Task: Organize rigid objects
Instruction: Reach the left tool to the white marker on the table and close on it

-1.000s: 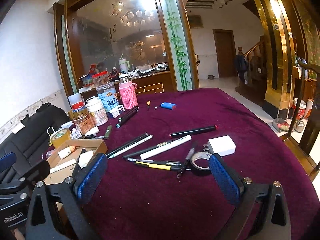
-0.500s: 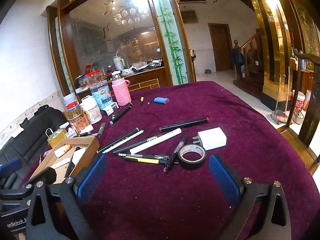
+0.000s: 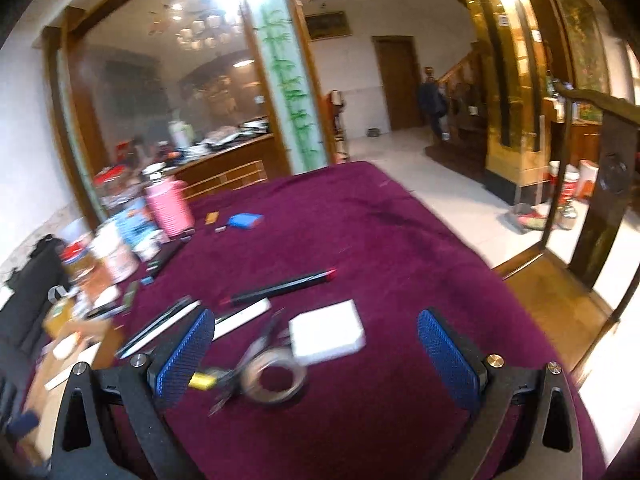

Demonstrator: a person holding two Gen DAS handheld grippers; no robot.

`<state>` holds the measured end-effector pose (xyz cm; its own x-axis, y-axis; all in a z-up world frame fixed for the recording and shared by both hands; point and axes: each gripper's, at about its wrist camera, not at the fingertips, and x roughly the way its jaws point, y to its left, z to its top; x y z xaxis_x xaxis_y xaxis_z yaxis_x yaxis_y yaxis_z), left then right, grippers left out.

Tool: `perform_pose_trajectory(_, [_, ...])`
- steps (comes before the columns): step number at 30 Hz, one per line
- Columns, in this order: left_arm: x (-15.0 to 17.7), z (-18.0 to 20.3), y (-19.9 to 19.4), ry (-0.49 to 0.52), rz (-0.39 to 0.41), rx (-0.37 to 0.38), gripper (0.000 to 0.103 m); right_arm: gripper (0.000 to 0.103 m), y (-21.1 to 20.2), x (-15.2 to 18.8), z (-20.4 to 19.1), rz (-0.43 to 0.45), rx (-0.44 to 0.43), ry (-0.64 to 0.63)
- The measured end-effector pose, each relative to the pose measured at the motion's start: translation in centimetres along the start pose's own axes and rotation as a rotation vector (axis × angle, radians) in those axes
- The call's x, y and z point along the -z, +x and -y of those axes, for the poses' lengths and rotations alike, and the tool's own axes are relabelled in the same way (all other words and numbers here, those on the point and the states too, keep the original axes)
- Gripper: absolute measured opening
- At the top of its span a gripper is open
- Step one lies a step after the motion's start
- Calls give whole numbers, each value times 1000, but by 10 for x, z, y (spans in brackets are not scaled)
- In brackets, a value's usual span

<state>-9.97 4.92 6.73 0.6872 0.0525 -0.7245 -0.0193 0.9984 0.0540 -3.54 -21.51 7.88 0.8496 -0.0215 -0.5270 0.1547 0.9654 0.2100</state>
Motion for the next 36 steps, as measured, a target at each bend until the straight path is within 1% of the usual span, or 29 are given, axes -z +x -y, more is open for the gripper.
perform_pose_trajectory(2, [-1, 6, 7, 23, -10, -3, 103, 102, 19, -7, 8, -24, 15, 7])
perform_pose_trajectory(6, [-11, 24, 25, 100, -27, -22, 103, 102, 48, -5, 18, -82, -22, 38])
perform_pose_trajectory(8, [-25, 33, 37, 122, -40, 8, 103, 102, 53, 0, 20, -88, -37, 41])
perform_pose_trajectory(10, [-44, 42, 56, 149, -50, 43, 103, 102, 58, 3, 21, -123, -55, 45])
perform_pose_trajectory(11, [-52, 48, 67, 169, -58, 61, 103, 102, 58, 2, 22, -126, -62, 50])
perform_pose_trajectory(14, [-69, 65, 99, 239, -104, 69, 103, 102, 56, 2, 28, -112, -58, 62])
perform_pose_trajectory(16, [-78, 75, 116, 276, -118, 105, 103, 102, 56, 1, 30, -108, -58, 78])
perform_pose_trajectory(19, [-94, 85, 134, 335, -88, 93, 103, 102, 60, 2, 30, -123, -67, 86])
perform_pose_trajectory(20, [-96, 88, 140, 358, -93, 93, 103, 102, 61, 2, 29, -131, -74, 87])
perform_pose_trajectory(21, [-97, 92, 149, 384, -120, 94, 102, 102, 61, 2, 29, -133, -76, 86])
perform_pose_trajectory(22, [-96, 93, 155, 396, -154, 113, 102, 102, 61, 2, 28, -134, -75, 81])
perform_pose_trajectory(23, [-94, 94, 159, 404, -183, 138, 94, 102, 61, 2, 27, -134, -73, 78])
perform_pose_trajectory(24, [-91, 92, 158, 391, -188, 181, 85, 102, 62, 2, 27, -134, -73, 77])
perform_pose_trajectory(25, [-91, 90, 157, 375, -199, 201, 82, 102, 62, 2, 26, -135, -75, 76])
perform_pose_trajectory(26, [-91, 87, 156, 350, -214, 225, 72, 102, 61, 3, 26, -136, -76, 75])
perform_pose_trajectory(27, [-89, 83, 153, 325, -228, 259, 59, 102, 62, 3, 26, -138, -77, 74])
perform_pose_trajectory(28, [-87, 82, 150, 308, -241, 292, 50, 102, 62, 3, 25, -140, -77, 73])
perform_pose_trajectory(29, [-83, 79, 146, 290, -247, 318, 38, 102, 63, 3, 25, -145, -78, 72])
perform_pose_trajectory(30, [-79, 79, 139, 290, -240, 318, 31, 102, 64, 4, 25, -150, -77, 72])
perform_pose_trajectory(33, [-64, 80, 120, 299, -231, 318, 20, 102, 64, 5, 25, -154, -73, 75])
perform_pose_trajectory(36, [-55, 80, 105, 327, -212, 307, 20, 102, 63, 5, 26, -154, -73, 79])
